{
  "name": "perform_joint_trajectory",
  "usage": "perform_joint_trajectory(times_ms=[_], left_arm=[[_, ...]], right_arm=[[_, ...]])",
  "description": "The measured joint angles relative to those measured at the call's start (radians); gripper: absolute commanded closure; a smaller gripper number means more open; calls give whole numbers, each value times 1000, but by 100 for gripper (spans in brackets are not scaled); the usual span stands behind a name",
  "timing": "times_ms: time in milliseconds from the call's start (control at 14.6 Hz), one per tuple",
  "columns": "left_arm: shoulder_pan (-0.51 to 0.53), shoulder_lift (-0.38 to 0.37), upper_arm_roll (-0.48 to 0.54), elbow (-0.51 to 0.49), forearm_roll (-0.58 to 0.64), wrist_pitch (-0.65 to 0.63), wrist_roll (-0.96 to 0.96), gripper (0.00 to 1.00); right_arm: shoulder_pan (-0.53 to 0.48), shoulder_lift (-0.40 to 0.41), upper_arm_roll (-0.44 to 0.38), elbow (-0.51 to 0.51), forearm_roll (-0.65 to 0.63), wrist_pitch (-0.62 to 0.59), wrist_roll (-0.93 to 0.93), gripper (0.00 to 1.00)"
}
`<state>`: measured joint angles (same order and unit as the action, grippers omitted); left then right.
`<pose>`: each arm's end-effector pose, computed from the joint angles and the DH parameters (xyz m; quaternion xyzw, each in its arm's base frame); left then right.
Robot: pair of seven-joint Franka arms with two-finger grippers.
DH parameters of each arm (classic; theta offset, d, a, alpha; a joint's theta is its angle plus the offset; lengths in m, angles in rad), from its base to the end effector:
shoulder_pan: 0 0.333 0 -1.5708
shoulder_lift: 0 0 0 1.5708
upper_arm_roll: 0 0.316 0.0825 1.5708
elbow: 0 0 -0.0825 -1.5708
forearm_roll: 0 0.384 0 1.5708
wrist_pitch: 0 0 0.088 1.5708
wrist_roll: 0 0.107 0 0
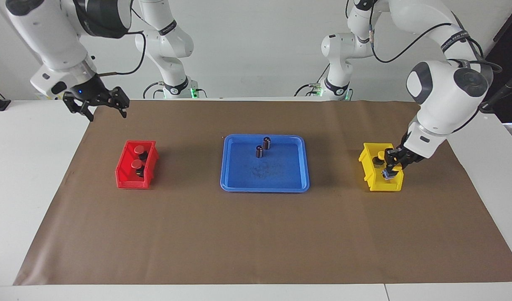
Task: Sort red and yellow buttons by color
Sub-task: 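Carry the yellow button to the yellow bin and open the left gripper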
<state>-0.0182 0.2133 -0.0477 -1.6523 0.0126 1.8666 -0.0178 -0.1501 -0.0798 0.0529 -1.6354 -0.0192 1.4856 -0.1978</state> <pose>0.6258 -0.0381 0.4850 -0.9997 0.0253 -0.0007 0.0010 0.5175 -0.0515 0.6300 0.9981 0.0496 -0.0364 0.0064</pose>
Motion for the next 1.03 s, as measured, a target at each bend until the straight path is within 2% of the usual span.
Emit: perform_joint_trajectory(times_ms=[137,479,615,821,1026], left_arm=[[15,-2,0,-27,0,24,53,95],[23,-28,-3,-137,0,81,100,96],[28,-36,-3,-163,0,87,109,96],[34,-47,-3,-219,0,137,119,96],[38,-49,-3,-282,0,214,141,96]], right_arm=[[-13,0,-5,46,-2,-61,5,0],[-25,28,-2,49,-7,-20,5,0],[7,33,-19,49,-24,-20,5,0],[105,32,-101,49,-46,-20,6,0],[109,32,-109,49,-47,-22,6,0]])
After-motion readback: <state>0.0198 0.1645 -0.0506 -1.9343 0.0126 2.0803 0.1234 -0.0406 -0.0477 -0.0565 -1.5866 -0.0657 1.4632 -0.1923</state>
